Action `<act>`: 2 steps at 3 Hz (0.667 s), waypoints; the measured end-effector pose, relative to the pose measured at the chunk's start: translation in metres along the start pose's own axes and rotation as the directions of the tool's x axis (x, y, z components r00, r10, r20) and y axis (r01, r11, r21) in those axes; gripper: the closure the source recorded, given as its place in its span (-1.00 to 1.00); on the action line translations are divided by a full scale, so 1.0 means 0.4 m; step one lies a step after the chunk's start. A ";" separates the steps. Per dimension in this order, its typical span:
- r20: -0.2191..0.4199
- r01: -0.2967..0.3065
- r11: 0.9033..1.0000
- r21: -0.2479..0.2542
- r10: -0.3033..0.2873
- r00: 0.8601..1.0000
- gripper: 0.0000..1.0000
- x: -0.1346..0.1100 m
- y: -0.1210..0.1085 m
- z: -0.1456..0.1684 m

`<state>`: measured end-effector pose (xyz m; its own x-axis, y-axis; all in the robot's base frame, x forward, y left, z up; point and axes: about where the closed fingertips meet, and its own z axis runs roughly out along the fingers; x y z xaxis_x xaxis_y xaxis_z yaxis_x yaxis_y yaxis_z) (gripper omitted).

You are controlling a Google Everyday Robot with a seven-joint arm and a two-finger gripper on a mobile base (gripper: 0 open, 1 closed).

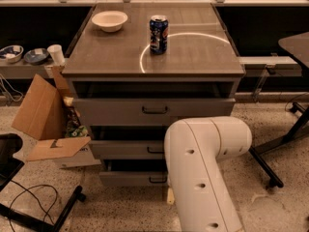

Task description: Open bottom drawer

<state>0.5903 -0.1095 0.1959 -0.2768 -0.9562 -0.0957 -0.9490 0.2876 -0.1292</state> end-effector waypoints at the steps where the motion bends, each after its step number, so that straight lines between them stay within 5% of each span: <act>1: -0.003 0.004 1.000 -0.006 -0.004 1.000 -1.00 -0.003 0.005 0.004; 2: -0.019 0.025 0.999 -0.036 -0.026 0.999 -1.00 -0.015 0.027 0.022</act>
Offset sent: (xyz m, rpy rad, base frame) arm 0.0032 0.0129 -0.0141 -0.0213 0.0801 0.0539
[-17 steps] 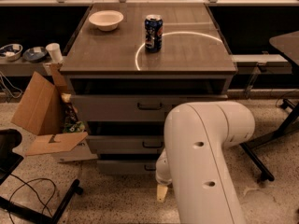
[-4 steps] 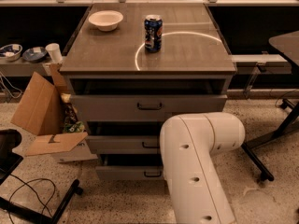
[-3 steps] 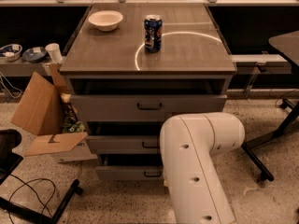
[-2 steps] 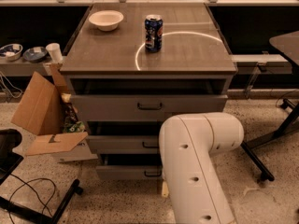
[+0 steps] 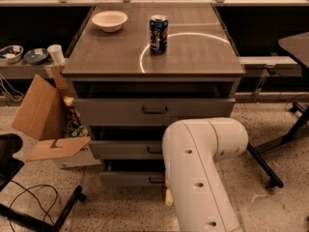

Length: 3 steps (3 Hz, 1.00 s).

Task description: Open bottom drawer

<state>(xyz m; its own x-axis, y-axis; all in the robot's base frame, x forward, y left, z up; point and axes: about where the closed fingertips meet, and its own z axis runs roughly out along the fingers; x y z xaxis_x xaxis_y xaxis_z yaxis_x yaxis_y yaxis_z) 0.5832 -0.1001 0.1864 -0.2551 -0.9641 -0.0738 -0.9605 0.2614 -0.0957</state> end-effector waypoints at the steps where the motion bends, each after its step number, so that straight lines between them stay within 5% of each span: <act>1: -0.006 0.013 0.999 -0.036 -0.013 1.000 -1.00 -0.018 0.012 0.024; 2: -0.007 0.031 0.999 -0.040 -0.031 0.999 -1.00 -0.019 0.010 0.025; 3: -0.007 0.031 0.999 -0.040 -0.031 0.999 -0.65 -0.019 0.010 0.025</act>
Offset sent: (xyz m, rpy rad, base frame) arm -0.0019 0.0078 -0.0086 0.0015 0.0318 0.0133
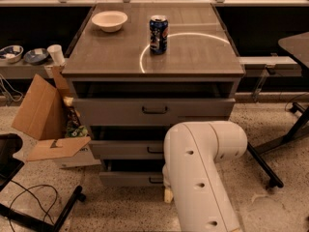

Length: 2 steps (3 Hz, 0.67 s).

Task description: Open bottom drawer

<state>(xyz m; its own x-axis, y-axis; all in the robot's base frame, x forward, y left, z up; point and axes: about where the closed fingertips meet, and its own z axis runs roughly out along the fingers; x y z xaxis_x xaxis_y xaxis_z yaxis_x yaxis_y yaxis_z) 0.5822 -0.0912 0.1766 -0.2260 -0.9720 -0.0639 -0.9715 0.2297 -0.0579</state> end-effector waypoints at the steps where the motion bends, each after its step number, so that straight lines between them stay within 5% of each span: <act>1: 0.000 0.000 1.000 0.000 0.000 1.000 -0.15 0.000 0.000 0.000; 2: 0.000 0.000 1.000 0.000 0.000 1.000 0.28 0.000 0.000 0.000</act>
Offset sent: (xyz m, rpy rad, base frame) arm 0.0000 0.0000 0.0000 0.0000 0.0000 0.0000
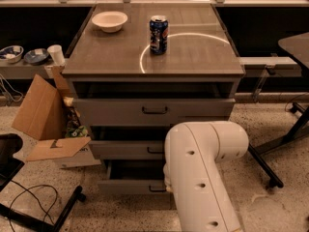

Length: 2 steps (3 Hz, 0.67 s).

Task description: Open bottom drawer

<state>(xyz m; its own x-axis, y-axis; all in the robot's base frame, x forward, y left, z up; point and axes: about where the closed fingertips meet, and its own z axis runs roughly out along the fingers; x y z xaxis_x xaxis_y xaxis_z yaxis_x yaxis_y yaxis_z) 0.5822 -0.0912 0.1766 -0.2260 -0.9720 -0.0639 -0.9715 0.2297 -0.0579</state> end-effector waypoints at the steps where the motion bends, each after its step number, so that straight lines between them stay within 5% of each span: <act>1: 0.000 0.000 1.000 0.000 0.000 1.000 0.77 0.000 0.000 0.000; 2: 0.000 0.000 1.000 0.000 0.000 1.000 1.00 0.000 0.000 0.000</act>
Offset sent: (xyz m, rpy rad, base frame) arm 0.0000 0.0000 0.0000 0.0000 0.0000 0.0000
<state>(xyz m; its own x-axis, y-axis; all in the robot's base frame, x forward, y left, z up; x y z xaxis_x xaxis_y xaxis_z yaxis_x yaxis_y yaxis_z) 0.5821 -0.0912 0.1765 -0.2260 -0.9720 -0.0639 -0.9716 0.2297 -0.0577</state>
